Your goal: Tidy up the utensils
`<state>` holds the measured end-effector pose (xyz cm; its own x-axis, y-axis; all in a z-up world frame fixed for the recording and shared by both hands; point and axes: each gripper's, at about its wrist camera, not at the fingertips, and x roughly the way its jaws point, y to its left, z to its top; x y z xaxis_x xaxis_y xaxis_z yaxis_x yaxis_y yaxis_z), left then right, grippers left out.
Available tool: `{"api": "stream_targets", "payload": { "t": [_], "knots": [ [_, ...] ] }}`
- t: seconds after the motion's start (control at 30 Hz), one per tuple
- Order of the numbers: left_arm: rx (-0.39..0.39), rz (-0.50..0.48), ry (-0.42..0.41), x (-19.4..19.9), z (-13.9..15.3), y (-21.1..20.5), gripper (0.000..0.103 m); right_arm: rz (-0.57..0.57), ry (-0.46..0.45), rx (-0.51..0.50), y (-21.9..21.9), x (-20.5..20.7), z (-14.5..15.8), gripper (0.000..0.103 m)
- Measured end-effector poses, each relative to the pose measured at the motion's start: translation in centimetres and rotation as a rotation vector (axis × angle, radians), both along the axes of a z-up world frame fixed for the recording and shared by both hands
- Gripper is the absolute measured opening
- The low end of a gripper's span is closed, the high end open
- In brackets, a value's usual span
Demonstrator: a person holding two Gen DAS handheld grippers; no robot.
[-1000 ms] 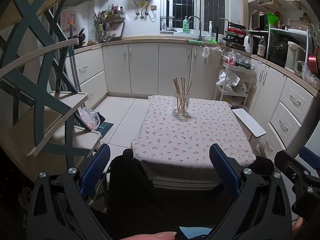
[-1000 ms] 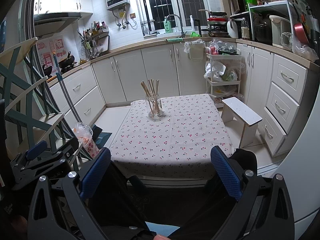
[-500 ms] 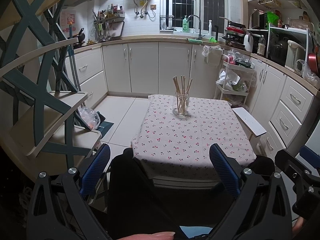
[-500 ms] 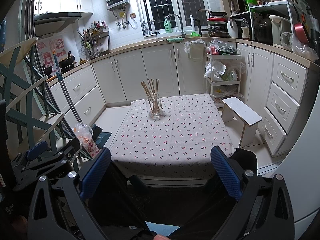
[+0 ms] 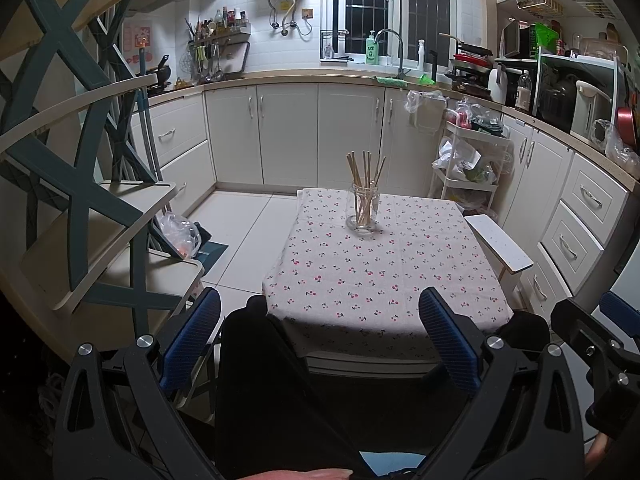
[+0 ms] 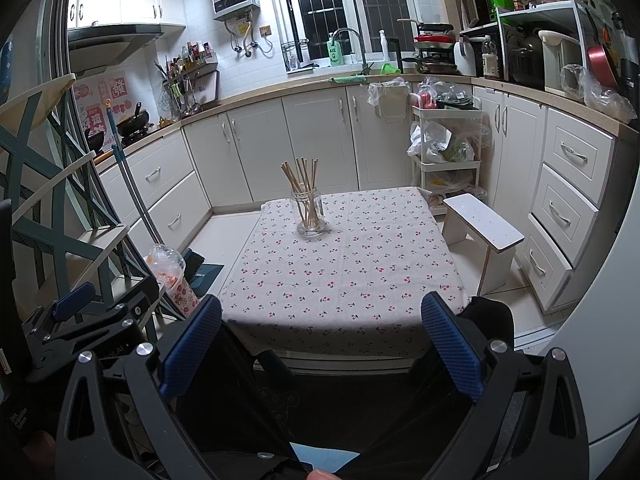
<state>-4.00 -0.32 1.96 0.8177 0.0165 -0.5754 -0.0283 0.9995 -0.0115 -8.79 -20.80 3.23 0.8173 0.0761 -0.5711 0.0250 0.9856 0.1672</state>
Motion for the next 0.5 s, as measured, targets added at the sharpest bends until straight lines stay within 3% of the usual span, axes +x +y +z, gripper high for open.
{"api": "stream_targets", "payload": {
  "t": [0.5],
  "knots": [
    [-0.001, -0.001, 0.001, -0.06, -0.15, 0.06, 0.095, 0.000, -0.001, -0.001, -0.03, -0.10, -0.16, 0.096]
  ]
}}
